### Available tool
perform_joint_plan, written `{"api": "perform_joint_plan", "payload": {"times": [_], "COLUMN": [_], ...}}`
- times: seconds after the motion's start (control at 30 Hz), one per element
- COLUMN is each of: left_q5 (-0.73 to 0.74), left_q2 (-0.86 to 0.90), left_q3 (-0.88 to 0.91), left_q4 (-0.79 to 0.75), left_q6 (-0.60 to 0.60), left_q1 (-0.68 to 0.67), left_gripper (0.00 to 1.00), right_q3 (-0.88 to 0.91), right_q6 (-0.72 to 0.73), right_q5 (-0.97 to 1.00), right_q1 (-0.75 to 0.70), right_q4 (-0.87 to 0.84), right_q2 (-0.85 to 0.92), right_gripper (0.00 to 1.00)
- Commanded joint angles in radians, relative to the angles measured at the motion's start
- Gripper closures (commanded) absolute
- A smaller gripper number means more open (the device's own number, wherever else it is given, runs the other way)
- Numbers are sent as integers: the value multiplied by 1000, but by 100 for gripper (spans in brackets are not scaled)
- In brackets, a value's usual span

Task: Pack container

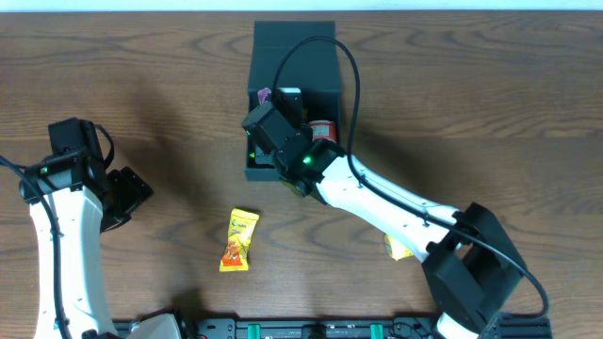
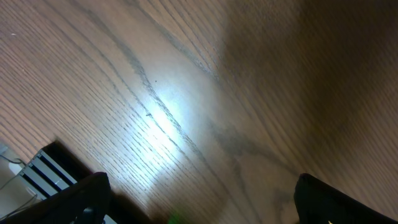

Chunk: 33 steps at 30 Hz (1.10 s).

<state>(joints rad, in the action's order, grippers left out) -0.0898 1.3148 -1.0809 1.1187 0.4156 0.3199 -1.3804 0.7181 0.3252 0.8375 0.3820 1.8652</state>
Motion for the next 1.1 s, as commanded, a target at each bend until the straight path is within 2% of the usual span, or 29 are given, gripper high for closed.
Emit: {"api": "perform_joint_plan", "payload": {"times": [0.0, 0.1, 0.27, 0.33, 0.5, 0.6, 0.73, 1.07], "left_q5": [-14, -14, -14, -14, -14, -14, -14, -14], "left_q2": [5, 5, 5, 5, 5, 5, 5, 5], "left_q3": [-3, -3, -3, -3, -3, -3, -3, -3], "left_q4": [3, 3, 3, 3, 3, 3, 3, 3], "left_q6": [4, 4, 4, 4, 4, 4, 4, 4], "left_q1": [5, 5, 5, 5, 5, 5, 5, 5], "left_gripper": [5, 5, 5, 5, 5, 5, 5, 5], "right_q3": [0, 0, 0, -1, -19, -32, -30, -30], "right_q6": [22, 22, -13, -18, -69, -69, -61, -62], "right_q5": [8, 7, 8, 8, 82, 173, 117, -93], "right_q1": [19, 27, 27, 26, 11, -10, -52, -124], "right_q4": [-12, -32, -77, -79, -51, 36, 108, 40], "right_q2": [-10, -8, -8, -9, -24, -29, -28, 22], "right_gripper": [96, 76, 71, 74, 99, 98, 99, 99]}}
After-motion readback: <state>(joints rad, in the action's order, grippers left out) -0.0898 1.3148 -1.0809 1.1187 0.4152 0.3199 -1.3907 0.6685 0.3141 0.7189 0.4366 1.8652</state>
